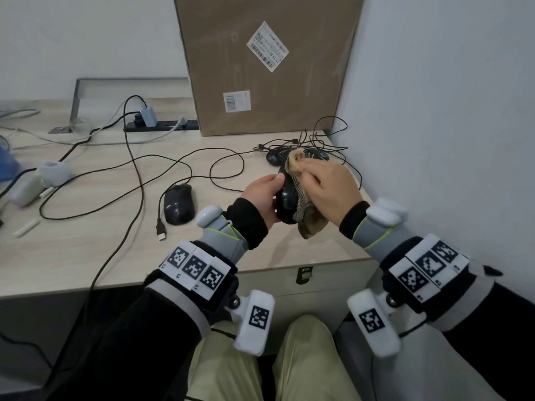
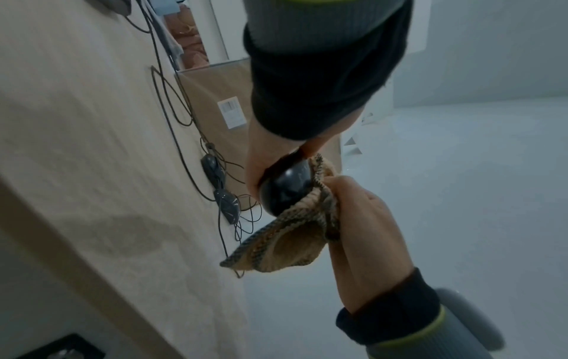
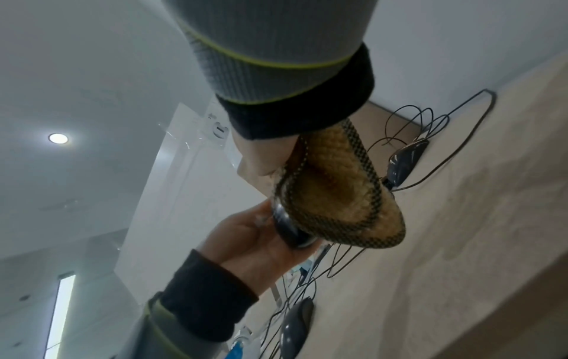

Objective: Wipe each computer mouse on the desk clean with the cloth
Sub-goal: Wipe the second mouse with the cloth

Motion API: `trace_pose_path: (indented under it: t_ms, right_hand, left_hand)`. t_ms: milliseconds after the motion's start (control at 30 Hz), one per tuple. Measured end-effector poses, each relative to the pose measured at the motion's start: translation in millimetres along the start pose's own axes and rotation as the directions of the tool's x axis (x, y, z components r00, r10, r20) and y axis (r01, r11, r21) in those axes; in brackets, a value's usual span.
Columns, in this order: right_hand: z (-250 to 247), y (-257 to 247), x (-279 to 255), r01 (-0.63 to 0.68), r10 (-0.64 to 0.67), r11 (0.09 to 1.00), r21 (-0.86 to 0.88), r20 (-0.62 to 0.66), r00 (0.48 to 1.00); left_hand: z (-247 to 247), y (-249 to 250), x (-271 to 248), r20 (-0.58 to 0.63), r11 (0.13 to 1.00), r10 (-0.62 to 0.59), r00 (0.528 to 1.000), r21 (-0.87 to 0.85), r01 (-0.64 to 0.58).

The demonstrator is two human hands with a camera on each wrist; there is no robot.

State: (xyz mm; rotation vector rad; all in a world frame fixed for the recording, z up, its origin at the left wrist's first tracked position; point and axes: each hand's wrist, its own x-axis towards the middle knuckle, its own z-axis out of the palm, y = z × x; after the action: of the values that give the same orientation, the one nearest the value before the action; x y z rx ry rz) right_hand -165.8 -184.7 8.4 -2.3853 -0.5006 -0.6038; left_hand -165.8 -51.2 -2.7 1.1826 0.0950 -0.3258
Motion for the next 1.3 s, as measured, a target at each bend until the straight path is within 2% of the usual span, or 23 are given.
trace_pose_path:
  t_ms: [100, 167, 233, 300, 400, 500, 567, 600, 733, 767, 833, 933, 1033, 1100, 1167, 1300]
  right_hand:
    - [-8.4, -4.7, -8.8, -0.069, 0.07, 0.982, 0.176, 0.0, 0.998]
    - [-12.1, -3.3, -8.9, -0.152, 0.169, 0.959, 0.24, -0.052, 0.984]
    - [-13.6, -1.8, -1.0, -0.169, 0.208, 0.948, 0.269, -0.125, 0.97]
    - [-12.2, -4.4, 8.0, -0.1, 0.132, 0.97, 0.22, -0.137, 0.982]
    - [-4.9, -3.2, 17.9, 0.021, -0.02, 0.998, 0.062, -0.014, 1.0]
    - [-2.0, -6.3, 10.5, 0.065, -0.065, 0.998, 0.012, 0.018, 0.998]
    - [-3.5, -10.3, -2.8, 0.099, -0.099, 0.994, 0.037, 0.008, 0.995]
    - [-5.0, -11.8, -8.2, 0.079, -0.078, 0.994, 0.082, -0.011, 0.997]
    - [-9.2, -11.7, -6.4, -0.106, 0.158, 0.949, 0.297, -0.156, 0.975]
    - [-9.4, -11.6, -3.2, -0.103, 0.162, 0.948, 0.301, -0.176, 0.971]
    - [-7.9, -12.0, 4.2, -0.037, 0.078, 0.977, 0.21, -0.19, 0.979]
    - [3.6, -8.0, 21.6, 0.079, -0.079, 0.997, -0.004, -0.058, 0.995]
    - [18.4, 1.5, 30.6, 0.021, -0.014, 0.997, -0.081, 0.085, 0.996]
    - [21.6, 5.0, 30.0, -0.015, 0.017, 1.0, -0.028, 0.081, 0.997]
    - [20.8, 3.5, 24.6, 0.02, -0.021, 1.0, 0.012, 0.058, 0.998]
    - [19.8, -0.9, 11.9, 0.077, -0.079, 0.997, 0.025, 0.055, 0.995]
  left_hand:
    - [-7.3, 2.6, 1.0, -0.032, 0.999, 0.028, 0.999, -0.025, -0.029]
    - [-10.6, 3.8, 1.9, -0.032, 0.999, 0.04, 0.999, -0.023, -0.04]
    - [-9.6, 6.9, 2.1, -0.021, 0.999, 0.05, 0.999, -0.008, -0.051]
    - [-5.9, 10.6, 0.9, -0.002, 0.998, 0.063, 0.998, 0.004, -0.063]
    - [-2.4, 13.0, 0.7, 0.005, 0.997, 0.081, 0.997, 0.01, -0.081]
    - [-6.2, 12.7, 3.0, -0.032, 0.996, 0.082, 0.996, -0.018, -0.082]
    - [-11.3, 12.6, 4.9, -0.065, 0.996, 0.084, 0.994, -0.033, -0.087]
    - [-13.4, 12.6, 6.4, -0.07, 0.996, 0.084, 0.994, -0.037, -0.087]
    - [-15.9, 14.2, 8.7, -0.054, 0.995, 0.078, 0.996, -0.057, -0.081]
    - [-15.2, 14.1, 8.0, -0.037, 0.995, 0.072, 0.997, -0.066, -0.074]
    - [-13.9, 10.5, 5.6, -0.002, 0.995, 0.048, 0.999, -0.09, -0.048]
    - [-10.8, 4.8, 3.0, 0.059, 0.986, -0.031, 0.998, -0.164, 0.041]
    - [-7.4, 3.9, -0.9, 0.128, 0.953, -0.133, 0.983, -0.256, 0.162]
    - [-8.0, 3.9, -4.0, 0.156, 0.919, -0.147, 0.977, -0.343, 0.194]
    - [-7.3, 3.6, -6.0, 0.158, 0.892, -0.16, 0.974, -0.4, 0.211]
    - [-4.2, 2.4, -2.6, 0.145, 0.884, -0.184, 0.972, -0.408, 0.229]
